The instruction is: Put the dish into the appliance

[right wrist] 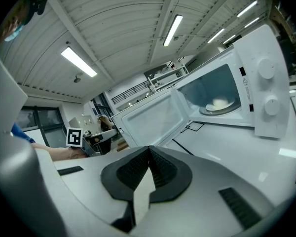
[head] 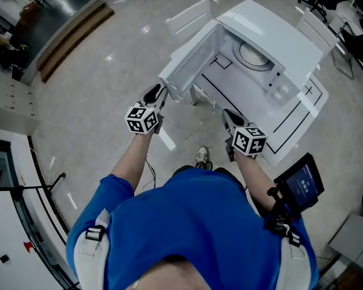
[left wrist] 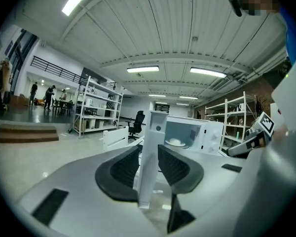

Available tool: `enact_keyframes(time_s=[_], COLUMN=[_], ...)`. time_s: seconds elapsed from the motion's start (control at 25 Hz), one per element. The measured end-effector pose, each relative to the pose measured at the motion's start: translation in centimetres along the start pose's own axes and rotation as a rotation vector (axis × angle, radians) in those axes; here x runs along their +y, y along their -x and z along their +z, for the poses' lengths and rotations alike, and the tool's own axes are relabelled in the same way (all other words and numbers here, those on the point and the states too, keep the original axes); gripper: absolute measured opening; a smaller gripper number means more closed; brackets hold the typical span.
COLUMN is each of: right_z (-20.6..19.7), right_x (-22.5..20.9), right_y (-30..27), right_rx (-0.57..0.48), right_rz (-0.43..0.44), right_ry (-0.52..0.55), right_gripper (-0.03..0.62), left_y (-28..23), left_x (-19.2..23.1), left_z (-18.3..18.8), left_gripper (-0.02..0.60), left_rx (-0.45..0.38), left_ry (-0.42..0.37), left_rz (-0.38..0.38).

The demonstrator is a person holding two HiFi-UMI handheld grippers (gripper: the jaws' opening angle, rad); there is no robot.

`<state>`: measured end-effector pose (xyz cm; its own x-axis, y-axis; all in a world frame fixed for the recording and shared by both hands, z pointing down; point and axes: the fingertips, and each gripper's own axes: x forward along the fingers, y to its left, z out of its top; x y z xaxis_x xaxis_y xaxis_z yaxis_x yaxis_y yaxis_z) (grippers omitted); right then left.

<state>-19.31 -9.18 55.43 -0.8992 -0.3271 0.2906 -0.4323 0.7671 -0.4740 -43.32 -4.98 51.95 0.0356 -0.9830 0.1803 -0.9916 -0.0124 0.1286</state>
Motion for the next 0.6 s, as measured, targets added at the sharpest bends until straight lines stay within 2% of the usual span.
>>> enact_keyframes(time_s=[0.4,0.6], right_z=[0.2,-0.1], right_x=[-1.5,-1.7], right_y=[1.3,2.0], right_rx=[-0.026,-0.034], right_rz=[-0.034,-0.041], right_ry=[-0.018,-0.028], right_gripper=[0.002,0.002], left_y=[-0.8,-1.1], left_x=[-1.6,-4.7], left_z=[-0.2,-0.4], left_gripper=[0.107,0.107], left_rx=[0.004,0.017], left_ry=[-0.014,-0.053], left_rz=[-0.035,-0.099])
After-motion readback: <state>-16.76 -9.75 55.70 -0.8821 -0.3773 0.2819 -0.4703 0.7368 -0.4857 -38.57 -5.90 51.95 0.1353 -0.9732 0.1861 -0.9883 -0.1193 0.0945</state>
